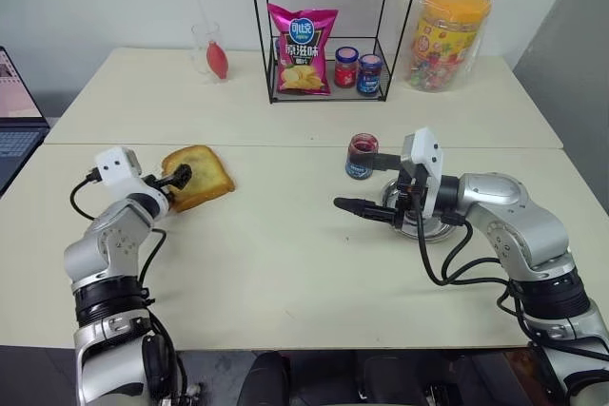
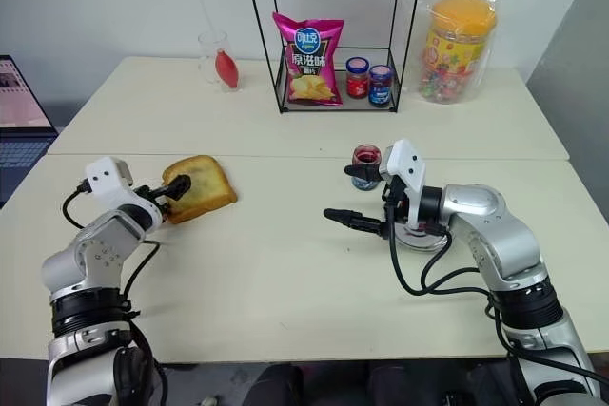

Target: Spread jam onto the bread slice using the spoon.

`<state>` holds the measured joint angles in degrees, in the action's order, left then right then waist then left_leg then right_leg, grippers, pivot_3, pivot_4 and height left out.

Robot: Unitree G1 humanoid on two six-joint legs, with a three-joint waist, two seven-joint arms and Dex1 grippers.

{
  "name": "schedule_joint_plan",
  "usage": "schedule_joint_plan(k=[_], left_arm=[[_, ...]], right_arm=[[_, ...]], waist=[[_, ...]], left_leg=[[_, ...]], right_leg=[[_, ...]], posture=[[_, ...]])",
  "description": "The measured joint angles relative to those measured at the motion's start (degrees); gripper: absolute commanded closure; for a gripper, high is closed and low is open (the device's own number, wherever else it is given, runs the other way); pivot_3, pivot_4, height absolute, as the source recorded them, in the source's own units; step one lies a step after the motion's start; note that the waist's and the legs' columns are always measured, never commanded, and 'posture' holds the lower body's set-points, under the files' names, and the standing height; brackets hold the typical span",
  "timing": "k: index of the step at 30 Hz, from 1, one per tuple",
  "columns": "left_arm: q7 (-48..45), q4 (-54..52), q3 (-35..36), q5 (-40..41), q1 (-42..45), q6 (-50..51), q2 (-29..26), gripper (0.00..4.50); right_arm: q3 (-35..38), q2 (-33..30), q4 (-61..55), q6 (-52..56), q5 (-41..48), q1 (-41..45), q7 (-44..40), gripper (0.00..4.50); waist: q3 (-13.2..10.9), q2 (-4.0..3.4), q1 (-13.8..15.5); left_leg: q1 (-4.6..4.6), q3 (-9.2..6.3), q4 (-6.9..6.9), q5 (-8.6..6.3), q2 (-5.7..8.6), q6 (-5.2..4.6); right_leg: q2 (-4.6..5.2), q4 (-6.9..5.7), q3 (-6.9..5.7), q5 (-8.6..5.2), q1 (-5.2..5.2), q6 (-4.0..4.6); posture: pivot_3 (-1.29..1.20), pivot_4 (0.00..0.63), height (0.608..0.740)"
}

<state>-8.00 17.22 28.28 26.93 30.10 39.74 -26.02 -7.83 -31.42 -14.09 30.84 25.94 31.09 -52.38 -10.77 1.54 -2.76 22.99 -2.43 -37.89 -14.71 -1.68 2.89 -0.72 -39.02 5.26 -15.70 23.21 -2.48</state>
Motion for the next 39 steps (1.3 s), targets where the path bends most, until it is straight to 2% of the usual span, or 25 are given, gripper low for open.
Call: schedule_joint_plan(k=[3,9,17,24,32,39], left_arm=[[1.3,1.9,0.0,0.0,1.4,0.6,0.0,1.71],[3.1,4.2,1.4,0.5,3.5,3.3,0.0,2.96],[4.6,4.8,2.0,1.1,3.8,4.0,0.0,4.36],[3.6,2.1,2.5,2.2,1.3,4.0,0.0,4.43],[-4.5,-13.1,1.4,10.5,-5.9,13.6,-0.8,4.43],[-11.7,-24.8,-1.1,18.6,-9.1,21.6,-3.7,4.43]], right_arm=[[0.0,-0.2,-0.5,0.1,0.0,0.0,0.0,0.0],[0.0,-0.7,-0.9,0.4,0.0,0.0,0.0,0.0],[0.0,-1.3,-0.9,0.4,-0.1,0.0,0.0,0.0],[0.0,-1.9,-0.8,-0.5,-1.1,0.0,-0.2,0.0],[0.4,-3.7,-0.6,-0.7,-1.7,-0.1,-1.6,0.0],[4.3,-11.5,-4.7,1.6,3.1,-5.5,-7.7,0.0]], waist=[[0.0,0.0,0.0],[0.0,0.0,0.1],[0.0,0.01,0.1],[0.0,0.01,0.0],[0.0,0.01,0.1],[0.0,0.01,0.5]], left_leg=[[0.0,0.0,0.0,0.0,0.01,0.0],[0.0,-0.01,-0.01,0.0,0.03,0.0],[-0.02,-0.01,-0.01,0.0,0.04,0.01],[-0.03,-0.02,0.0,0.0,0.02,0.01],[0.02,-0.18,0.0,0.0,0.06,0.02],[0.02,-0.08,0.0,0.0,0.08,0.02]], right_leg=[[0.0,0.0,0.0,0.0,0.0,0.0],[0.02,0.0,-0.02,0.0,-0.01,0.0],[0.04,-0.01,-0.01,0.0,-0.01,0.0],[0.04,-0.01,0.06,0.0,-0.01,0.0],[0.09,0.01,-0.06,0.0,-0.01,0.0],[0.09,0.04,-0.08,-0.01,-0.04,-0.02]], posture=[[0.0,0.15,0.74],[0.0,0.15,0.74],[0.0,0.15,0.74],[0.0,0.15,0.74],[0.0,0.15,0.74],[0.0,0.15,0.74]])
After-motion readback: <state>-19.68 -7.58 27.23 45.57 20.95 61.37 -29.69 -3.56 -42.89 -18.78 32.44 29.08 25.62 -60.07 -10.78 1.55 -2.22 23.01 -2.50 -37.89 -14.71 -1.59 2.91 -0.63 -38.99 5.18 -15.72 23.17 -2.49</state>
